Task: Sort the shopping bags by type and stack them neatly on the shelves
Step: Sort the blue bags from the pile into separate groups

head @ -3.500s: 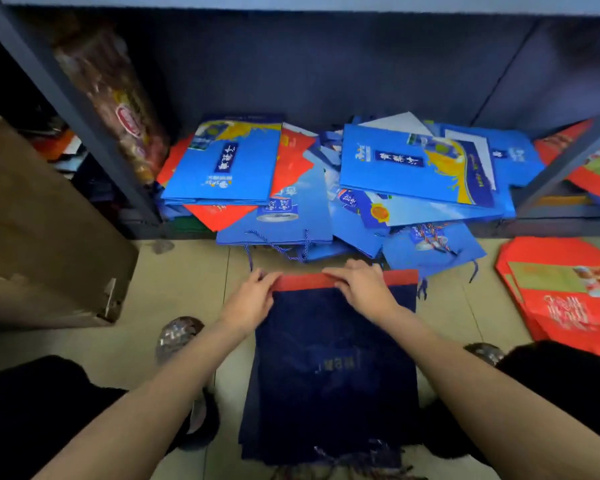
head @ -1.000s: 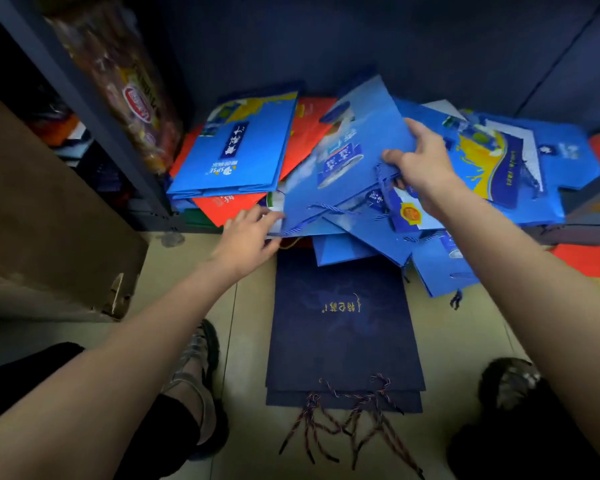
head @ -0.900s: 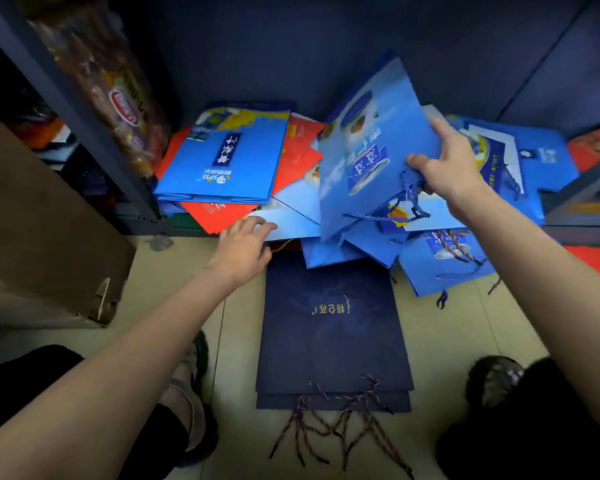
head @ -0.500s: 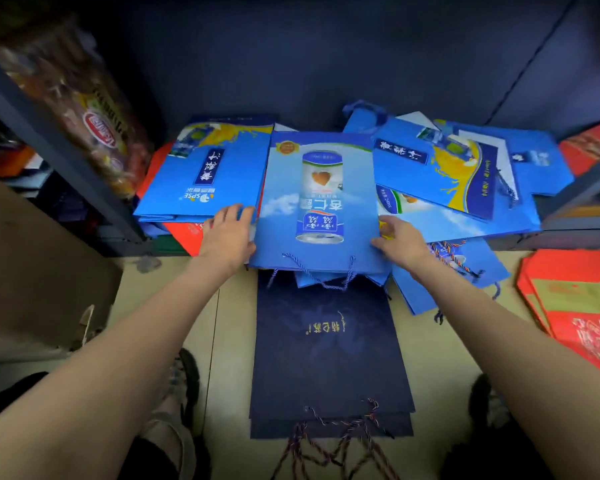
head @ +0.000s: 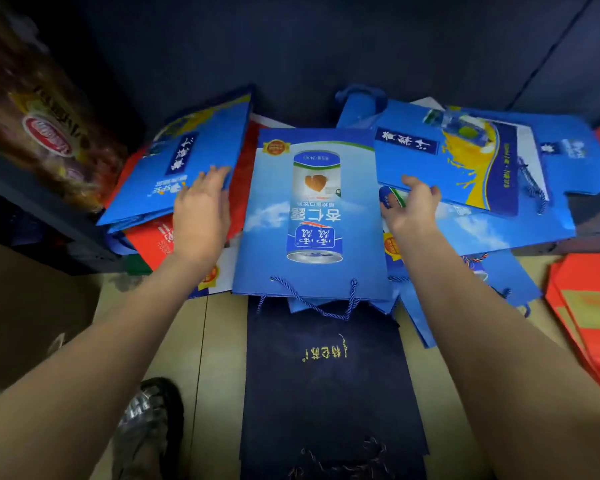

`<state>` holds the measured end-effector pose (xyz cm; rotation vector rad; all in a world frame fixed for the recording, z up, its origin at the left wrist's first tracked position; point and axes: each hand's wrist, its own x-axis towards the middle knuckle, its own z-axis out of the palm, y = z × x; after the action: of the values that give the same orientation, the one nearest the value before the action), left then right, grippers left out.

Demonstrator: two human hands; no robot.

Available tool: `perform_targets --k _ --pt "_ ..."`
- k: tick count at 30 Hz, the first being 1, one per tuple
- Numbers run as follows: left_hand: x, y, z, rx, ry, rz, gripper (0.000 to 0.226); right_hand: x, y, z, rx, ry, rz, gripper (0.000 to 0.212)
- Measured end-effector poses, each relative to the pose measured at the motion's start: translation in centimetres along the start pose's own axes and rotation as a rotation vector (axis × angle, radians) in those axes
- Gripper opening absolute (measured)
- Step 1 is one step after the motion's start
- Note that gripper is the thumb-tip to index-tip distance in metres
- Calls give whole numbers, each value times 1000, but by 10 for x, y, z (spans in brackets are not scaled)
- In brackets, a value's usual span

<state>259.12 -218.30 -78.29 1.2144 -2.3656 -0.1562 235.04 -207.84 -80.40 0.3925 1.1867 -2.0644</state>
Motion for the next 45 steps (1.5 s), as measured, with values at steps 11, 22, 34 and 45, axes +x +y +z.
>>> perform_targets --k 11,22,34,45 --pt "-40 106 66 92 -623 296 49 13 -1 -13 -440 19 -252 70" --pt "-25 137 89 164 -848 299 68 58 -65 -80 -1634 267 -421 73" --pt "-25 137 86 182 -870 296 68 42 -98 -64 -456 398 -469 52" --pt "-55 121 28 324 -996 426 62 -65 -171 -61 -60 400 -698 46"
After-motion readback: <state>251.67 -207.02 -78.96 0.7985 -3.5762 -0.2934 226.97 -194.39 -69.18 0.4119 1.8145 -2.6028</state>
